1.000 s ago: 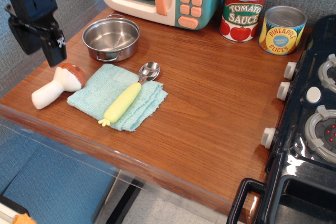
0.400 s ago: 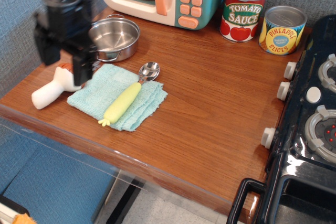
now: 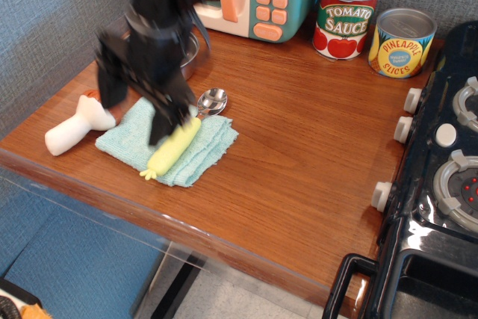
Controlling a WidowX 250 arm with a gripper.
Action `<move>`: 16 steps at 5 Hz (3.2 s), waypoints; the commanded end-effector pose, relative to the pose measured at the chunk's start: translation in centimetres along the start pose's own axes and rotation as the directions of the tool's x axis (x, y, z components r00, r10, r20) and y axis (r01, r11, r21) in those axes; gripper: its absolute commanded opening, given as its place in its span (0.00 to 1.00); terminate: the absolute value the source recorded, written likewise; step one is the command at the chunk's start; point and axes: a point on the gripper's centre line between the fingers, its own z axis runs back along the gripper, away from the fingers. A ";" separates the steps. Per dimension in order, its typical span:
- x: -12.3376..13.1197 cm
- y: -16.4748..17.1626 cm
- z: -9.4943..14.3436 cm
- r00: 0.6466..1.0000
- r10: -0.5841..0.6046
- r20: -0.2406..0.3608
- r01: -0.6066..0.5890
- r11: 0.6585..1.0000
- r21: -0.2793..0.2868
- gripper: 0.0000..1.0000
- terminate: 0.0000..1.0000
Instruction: Hold the spoon from above the blue cloth and place it right side of the table near stove.
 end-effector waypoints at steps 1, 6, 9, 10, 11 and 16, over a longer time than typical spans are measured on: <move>0.9 -1.4 -2.2 0.997 0.066 0.045 -0.062 0.994 -0.087 1.00 0.00; 1.1 -0.6 -4.5 0.993 0.112 0.035 -0.106 0.983 -0.152 0.00 0.00; 5.1 -3.7 3.5 0.981 0.048 0.188 -0.004 0.974 -0.226 0.00 0.00; 9.3 -6.9 3.5 0.978 0.009 0.207 0.038 0.974 -0.224 0.00 0.00; 12.5 -9.6 2.2 0.981 0.030 0.191 0.015 0.973 -0.229 0.00 0.00; 15.3 -10.8 2.7 0.969 0.156 0.191 -0.094 0.950 -0.298 1.00 0.00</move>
